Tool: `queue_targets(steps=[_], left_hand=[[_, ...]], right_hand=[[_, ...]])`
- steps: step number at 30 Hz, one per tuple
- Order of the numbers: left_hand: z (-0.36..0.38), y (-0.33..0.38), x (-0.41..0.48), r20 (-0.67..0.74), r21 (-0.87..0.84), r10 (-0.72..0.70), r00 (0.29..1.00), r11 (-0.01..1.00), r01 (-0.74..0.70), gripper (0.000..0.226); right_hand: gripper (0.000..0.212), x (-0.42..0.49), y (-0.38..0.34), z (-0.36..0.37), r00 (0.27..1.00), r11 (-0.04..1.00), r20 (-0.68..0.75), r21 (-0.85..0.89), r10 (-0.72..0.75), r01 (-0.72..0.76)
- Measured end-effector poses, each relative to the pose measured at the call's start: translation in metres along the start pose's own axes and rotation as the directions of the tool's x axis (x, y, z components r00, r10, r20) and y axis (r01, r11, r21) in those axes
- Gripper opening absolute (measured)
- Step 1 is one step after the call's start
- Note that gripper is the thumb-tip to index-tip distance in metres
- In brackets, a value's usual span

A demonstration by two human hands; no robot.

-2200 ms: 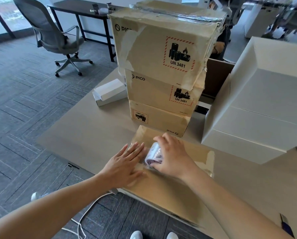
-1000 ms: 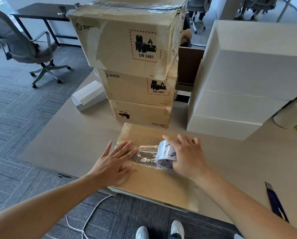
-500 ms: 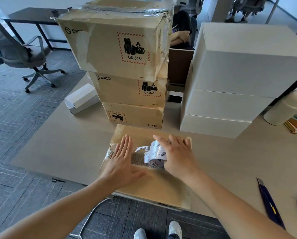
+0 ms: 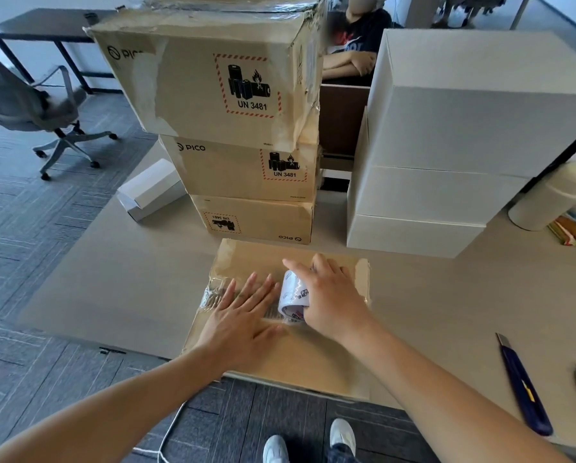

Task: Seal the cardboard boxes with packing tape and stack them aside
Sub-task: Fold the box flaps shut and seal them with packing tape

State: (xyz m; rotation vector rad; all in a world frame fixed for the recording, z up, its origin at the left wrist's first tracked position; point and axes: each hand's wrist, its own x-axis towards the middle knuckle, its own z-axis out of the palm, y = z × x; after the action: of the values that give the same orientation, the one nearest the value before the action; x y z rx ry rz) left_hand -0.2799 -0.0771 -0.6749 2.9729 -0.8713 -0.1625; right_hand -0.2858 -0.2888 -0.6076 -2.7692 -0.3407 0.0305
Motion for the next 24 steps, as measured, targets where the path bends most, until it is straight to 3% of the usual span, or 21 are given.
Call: queue_targets(steps=[5,8,10,16,20,24], left_hand=[[-0.005,0.005,0.004,0.000,0.029,0.135,0.991,0.990,-0.135,0.081],[-0.013,0.019,0.012,0.094,-0.120,-0.002,0.996,0.993,0.014,0.114],[-0.012,0.031,0.018,0.109,-0.137,-0.040,0.993,0.989,0.055,0.122],[0.003,0.035,0.019,-0.012,-0.040,0.047,0.999,0.998,-0.047,0.083],[-0.001,0.035,0.020,0.017,-0.079,0.031,0.999,0.996,-0.029,0.086],[-0.006,0.037,0.020,0.039,-0.107,0.008,0.999,0.994,-0.003,0.089]], right_hand=[[0.080,0.004,-0.004,0.000,1.000,0.999,0.023,0.045,-0.005,0.004],[0.081,0.001,-0.001,-0.003,1.000,0.998,0.030,0.063,0.005,-0.007],[0.083,-0.001,-0.001,-0.004,0.999,0.997,0.034,0.082,0.008,-0.011],[0.096,-0.011,0.005,-0.001,1.000,0.944,-0.015,0.329,-0.019,0.022],[0.079,-0.029,0.012,0.023,0.973,0.873,-0.139,0.479,0.183,-0.096],[0.066,-0.023,0.004,0.020,0.952,0.886,-0.184,0.440,0.246,-0.144]])
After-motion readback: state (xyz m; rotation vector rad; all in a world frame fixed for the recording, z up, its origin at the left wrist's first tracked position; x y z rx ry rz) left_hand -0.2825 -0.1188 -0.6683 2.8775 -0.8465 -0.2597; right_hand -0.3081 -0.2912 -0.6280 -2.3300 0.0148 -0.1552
